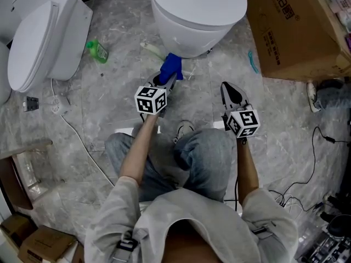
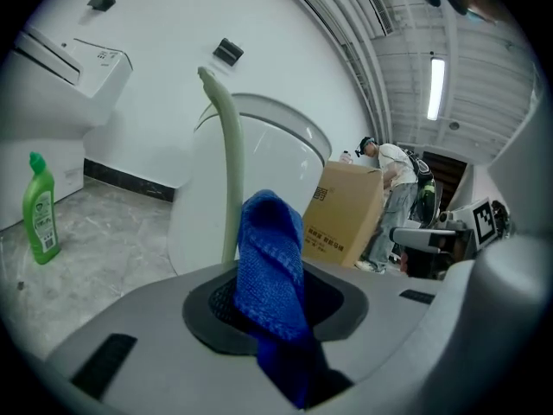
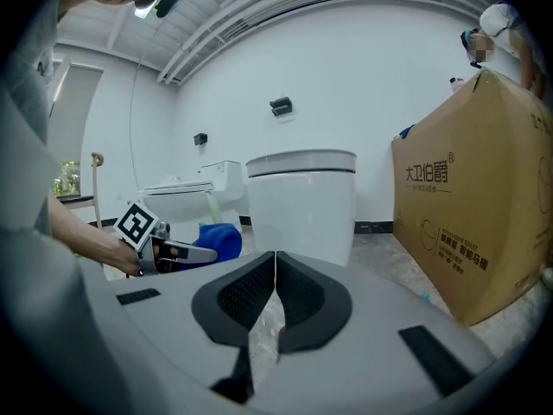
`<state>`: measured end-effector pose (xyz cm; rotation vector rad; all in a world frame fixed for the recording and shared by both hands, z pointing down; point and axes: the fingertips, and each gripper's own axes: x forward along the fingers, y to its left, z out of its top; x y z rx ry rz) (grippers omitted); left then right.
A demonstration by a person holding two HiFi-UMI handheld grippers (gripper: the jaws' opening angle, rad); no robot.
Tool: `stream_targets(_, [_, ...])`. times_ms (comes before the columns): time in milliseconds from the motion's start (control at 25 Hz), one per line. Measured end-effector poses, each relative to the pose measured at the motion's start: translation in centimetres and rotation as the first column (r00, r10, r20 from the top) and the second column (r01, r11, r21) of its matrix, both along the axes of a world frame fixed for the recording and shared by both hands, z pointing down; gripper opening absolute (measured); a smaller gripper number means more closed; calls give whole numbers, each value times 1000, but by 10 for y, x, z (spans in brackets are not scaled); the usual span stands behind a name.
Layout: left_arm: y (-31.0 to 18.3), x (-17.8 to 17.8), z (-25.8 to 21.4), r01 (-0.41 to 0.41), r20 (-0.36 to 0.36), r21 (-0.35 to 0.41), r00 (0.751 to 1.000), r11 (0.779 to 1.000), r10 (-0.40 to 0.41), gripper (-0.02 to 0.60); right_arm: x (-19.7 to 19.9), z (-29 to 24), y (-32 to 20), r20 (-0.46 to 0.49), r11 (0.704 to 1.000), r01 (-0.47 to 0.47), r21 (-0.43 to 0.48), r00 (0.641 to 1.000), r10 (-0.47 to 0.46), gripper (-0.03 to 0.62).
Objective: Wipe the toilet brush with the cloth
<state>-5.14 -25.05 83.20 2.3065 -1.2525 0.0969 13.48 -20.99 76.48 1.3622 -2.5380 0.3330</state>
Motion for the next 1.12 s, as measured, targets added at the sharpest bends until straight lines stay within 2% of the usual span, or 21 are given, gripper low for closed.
stream_targets(440, [8,9,58,-49,70,-116,996,992,57,115,3,8,-2,-5,1000,8,-14,1000,-8,32])
stream_targets(800, [15,18,77,-73,48,-180,995,981,83,117,7,6,-3,-13,1000,5,-13,1000,-6,32])
stream_targets(960, [21,24,58,-62,11,-138,998,989,64,117,12,3,-1,-18,1000,-4,-9,1000,4,31])
stream_targets(1120, [7,27,-6,-17,-72,-9,997,1000,17,117,12,4,1,-16,1000,-12,-9,1000,12,31])
